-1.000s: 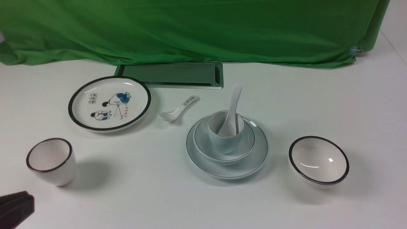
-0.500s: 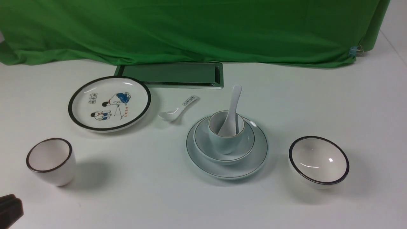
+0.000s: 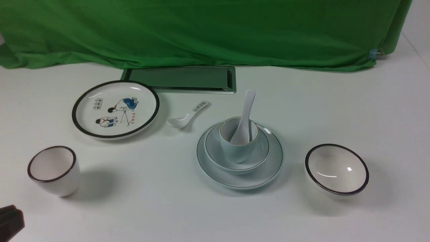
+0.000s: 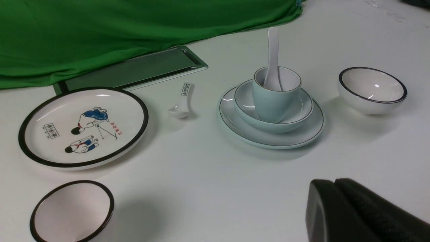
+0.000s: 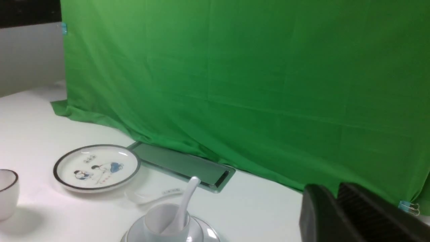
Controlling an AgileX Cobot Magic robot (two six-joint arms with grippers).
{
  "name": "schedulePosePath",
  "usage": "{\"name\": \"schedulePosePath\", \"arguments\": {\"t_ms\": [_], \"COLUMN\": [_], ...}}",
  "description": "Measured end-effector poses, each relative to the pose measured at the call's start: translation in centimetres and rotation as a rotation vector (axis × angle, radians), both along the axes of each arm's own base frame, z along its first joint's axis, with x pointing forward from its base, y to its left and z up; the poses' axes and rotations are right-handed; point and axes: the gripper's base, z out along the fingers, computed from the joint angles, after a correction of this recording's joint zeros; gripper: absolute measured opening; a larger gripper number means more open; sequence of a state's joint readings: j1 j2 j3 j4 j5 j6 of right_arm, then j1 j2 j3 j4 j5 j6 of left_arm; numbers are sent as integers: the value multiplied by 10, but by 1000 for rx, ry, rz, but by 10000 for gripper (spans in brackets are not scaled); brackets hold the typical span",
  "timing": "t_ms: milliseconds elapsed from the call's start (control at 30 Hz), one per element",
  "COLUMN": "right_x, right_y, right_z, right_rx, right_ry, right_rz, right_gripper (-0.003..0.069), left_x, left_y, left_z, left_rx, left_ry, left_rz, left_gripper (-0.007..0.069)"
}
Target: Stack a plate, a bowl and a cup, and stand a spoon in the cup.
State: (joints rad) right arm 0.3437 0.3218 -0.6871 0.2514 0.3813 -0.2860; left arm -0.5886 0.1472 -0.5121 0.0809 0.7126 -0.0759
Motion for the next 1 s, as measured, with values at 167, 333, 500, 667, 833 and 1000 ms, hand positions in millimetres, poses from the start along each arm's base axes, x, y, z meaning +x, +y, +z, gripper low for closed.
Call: {"name": "schedulePosePath", "arguments": {"t_ms": [167,333,500,667,833,1000], "right_x": [10,15,13,9,8,9], "right_y": [-7,-20,-30,-31,-32,-30], "right_z": [-49,-113,-170,-190,-194,-194], "right_rx": [-6,38,64,103,102,105], "right_ry": [-14,60,157,187,229,234], "right_rz": [-139,-347,-506,-541,-543,-509], "right_gripper": [11,10,7,7,7,7], "left_x": [0,0,0,0,0,0], "left_y": [0,0,0,0,0,0], "left_z": [0,0,0,0,0,0], "left_rx": [0,1,2,2,2,2], "left_ry": [0,-1,-1,-1,-1,-1], "left_rz": [0,0,-1,-1,-1,-1], "left_gripper": [-31,-31,-31,-31,-31,-31]}}
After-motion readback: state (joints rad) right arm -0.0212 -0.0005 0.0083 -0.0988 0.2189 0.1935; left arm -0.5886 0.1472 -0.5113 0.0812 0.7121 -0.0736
